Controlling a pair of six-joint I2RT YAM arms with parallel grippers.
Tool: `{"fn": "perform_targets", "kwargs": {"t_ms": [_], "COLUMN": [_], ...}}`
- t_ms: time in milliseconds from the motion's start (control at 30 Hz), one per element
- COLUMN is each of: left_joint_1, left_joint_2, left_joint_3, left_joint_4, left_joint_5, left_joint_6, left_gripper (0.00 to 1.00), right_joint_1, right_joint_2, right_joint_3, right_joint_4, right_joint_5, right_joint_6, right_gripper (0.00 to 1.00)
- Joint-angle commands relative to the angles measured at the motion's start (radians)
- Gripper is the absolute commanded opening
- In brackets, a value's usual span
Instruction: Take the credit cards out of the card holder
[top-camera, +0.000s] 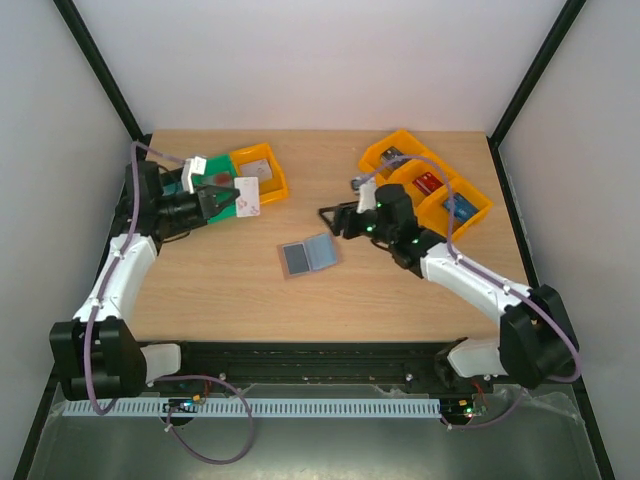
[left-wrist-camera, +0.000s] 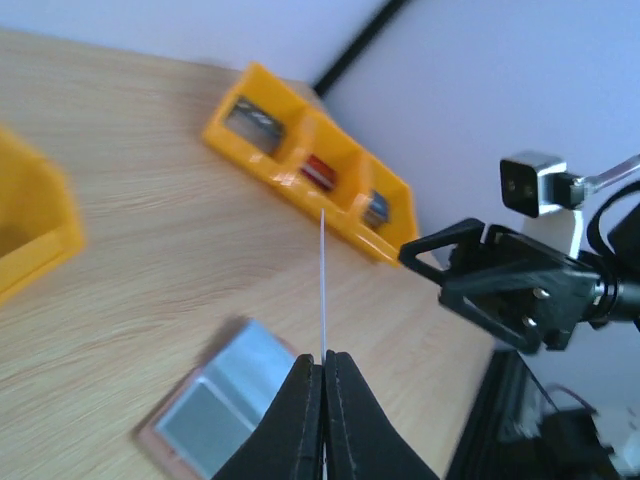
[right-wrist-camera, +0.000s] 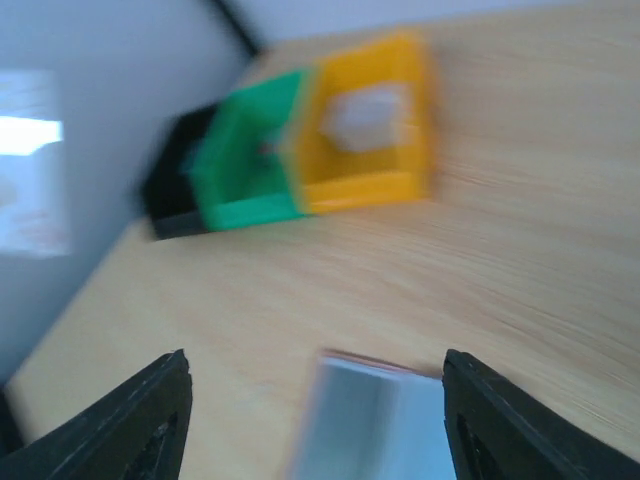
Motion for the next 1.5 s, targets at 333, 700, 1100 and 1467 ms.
{"fn": "perform_targets", "kwargs": {"t_ms": [333, 700, 1100, 1467], "left_joint_1": [-0.254, -0.263, -0.271, -0.251], "left_joint_2": [-0.088, -0.094, -0.103, -0.112], "left_joint_3": [0.149, 0.149, 0.123, 0.136], "left_joint_4": [-0.206, -0.155, -0.136, -0.205], "left_joint_5": [0.171, 0.217, 0.233, 0.066], "left_joint_6": [0.189, 0.131, 0.121, 0.200], "left_gripper": [0.02, 0.02, 0.02, 0.84], "right_joint_1": [0.176, 0.177, 0.192, 0.168], "right_joint_2": [-0.055, -0.024, 0.040, 0.001], "right_joint_3": [-0.027, -0.035, 0.014, 0.103], "right_joint_4": [0.600, 0.590, 0.616, 0.298], "right_joint_5": [-0.417, -0.443, -0.525, -0.499], "right_joint_6": [0.169, 0.197, 0.262, 0.186], "right_gripper": [0.69, 0.51, 0.04, 0.02]}}
